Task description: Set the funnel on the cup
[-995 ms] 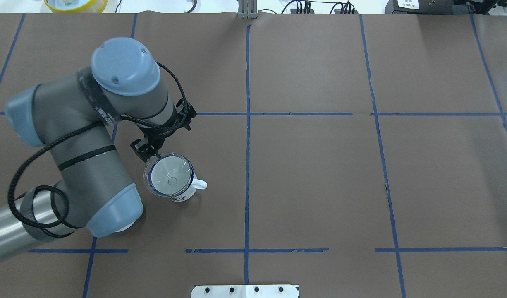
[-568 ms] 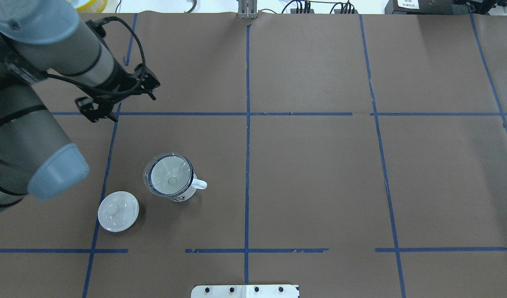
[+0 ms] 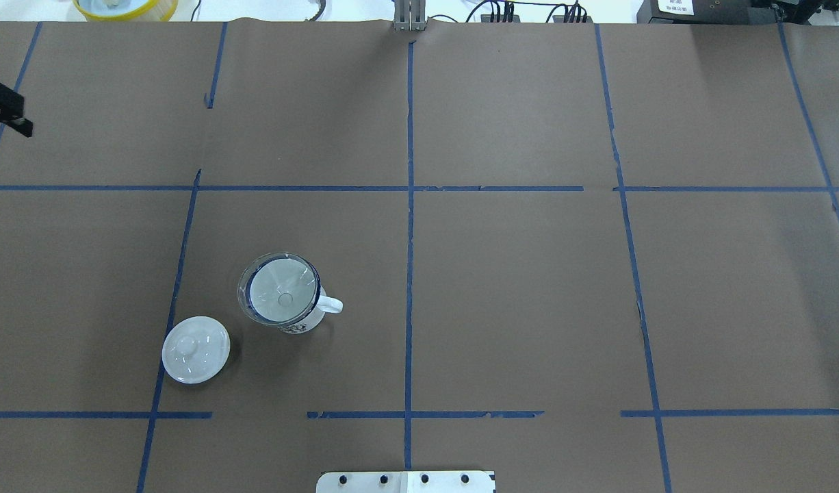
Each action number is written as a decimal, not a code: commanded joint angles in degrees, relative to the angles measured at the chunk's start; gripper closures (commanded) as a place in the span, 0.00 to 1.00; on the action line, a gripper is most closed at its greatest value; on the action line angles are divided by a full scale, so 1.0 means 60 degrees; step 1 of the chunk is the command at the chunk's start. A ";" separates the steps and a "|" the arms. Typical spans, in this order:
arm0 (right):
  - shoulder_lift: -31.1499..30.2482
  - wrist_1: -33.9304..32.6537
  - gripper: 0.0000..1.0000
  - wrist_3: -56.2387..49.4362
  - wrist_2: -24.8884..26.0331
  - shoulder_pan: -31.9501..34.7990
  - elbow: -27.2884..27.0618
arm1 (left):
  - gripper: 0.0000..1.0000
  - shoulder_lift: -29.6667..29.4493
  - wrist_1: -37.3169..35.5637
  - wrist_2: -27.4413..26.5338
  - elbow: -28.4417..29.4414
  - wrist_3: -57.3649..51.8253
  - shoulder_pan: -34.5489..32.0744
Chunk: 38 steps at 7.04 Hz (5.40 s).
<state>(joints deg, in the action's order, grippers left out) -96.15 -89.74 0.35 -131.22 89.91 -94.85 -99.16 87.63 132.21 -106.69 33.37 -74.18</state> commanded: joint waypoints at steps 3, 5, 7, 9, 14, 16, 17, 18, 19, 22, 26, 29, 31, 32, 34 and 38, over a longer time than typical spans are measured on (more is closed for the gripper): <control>0.0000 0.0000 0.00 0.0000 0.0000 0.0000 -0.0012 | 0.00 0.1202 0.0966 0.0230 0.2515 -0.6068 -0.2344; 0.0000 0.0000 0.00 0.0000 0.0000 0.0000 0.0002 | 0.00 0.1175 0.0966 0.0245 0.2753 -0.6441 -0.2724; 0.0000 0.0000 0.00 0.0000 0.0000 0.0000 0.0002 | 0.00 0.1160 0.0864 0.0289 0.2753 -0.6426 -0.3220; 0.0000 0.0000 0.00 0.0000 0.0000 0.0000 -0.0012 | 0.00 0.1190 0.0907 0.0274 0.2767 -0.6339 -0.3209; 0.0000 0.0000 0.00 0.0000 0.0000 0.0000 0.0002 | 0.00 0.1716 0.1039 0.0216 0.2344 -0.5767 -0.3238; 0.0000 0.0000 0.00 0.0000 0.0000 0.0000 -0.0012 | 0.00 0.2184 0.0967 0.0172 0.1731 -0.5752 -0.3253; 0.0000 0.0000 0.00 0.0000 0.0000 0.0000 0.0002 | 0.00 0.2418 0.0966 0.0215 0.1611 -0.5767 -0.3253; 0.0000 0.0000 0.00 0.0000 0.0000 0.0000 0.0002 | 0.00 0.2420 0.0966 0.0230 0.1610 -0.5767 -0.3253; 0.0000 0.0000 0.00 0.0000 0.0000 0.0000 0.0002 | 0.00 0.2391 0.0952 0.0230 0.1610 -0.5767 -0.3253; 0.0000 0.0000 0.00 0.0000 0.0000 0.0000 0.0002 | 0.00 0.2390 0.0879 0.0245 0.1436 -0.5796 -0.3253; 0.0000 0.0000 0.00 0.0000 0.0000 0.0000 0.0002 | 0.00 0.2012 -0.0975 0.0245 0.1244 -0.5883 -0.3282; 0.0000 0.0000 0.00 0.0000 0.0000 0.0000 -0.0012 | 0.00 0.1951 -0.0953 0.0478 0.1069 -0.5913 -0.3282; 0.0000 0.0000 0.00 0.0000 0.0000 0.0000 -0.0012 | 0.00 0.1908 -0.0939 0.0509 0.1068 -0.5913 -0.3267; 0.0000 0.0000 0.00 0.0000 0.0000 0.0000 -0.0012 | 0.00 0.1893 -0.0953 0.0494 0.1083 -0.5913 -0.3282; 0.0000 0.0000 0.00 0.0000 0.0000 0.0000 -0.0012 | 0.00 0.1863 -0.0924 0.0509 0.1170 -0.5913 -0.3267; 0.0000 0.0000 0.00 0.0000 0.0000 0.0000 -0.0012 | 0.00 0.1746 -0.0545 0.0523 0.1887 -0.5928 -0.3253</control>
<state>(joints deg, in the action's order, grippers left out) -96.15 -89.74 0.35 -131.22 89.91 -94.90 -88.62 83.14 135.28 -96.47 -2.19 -93.71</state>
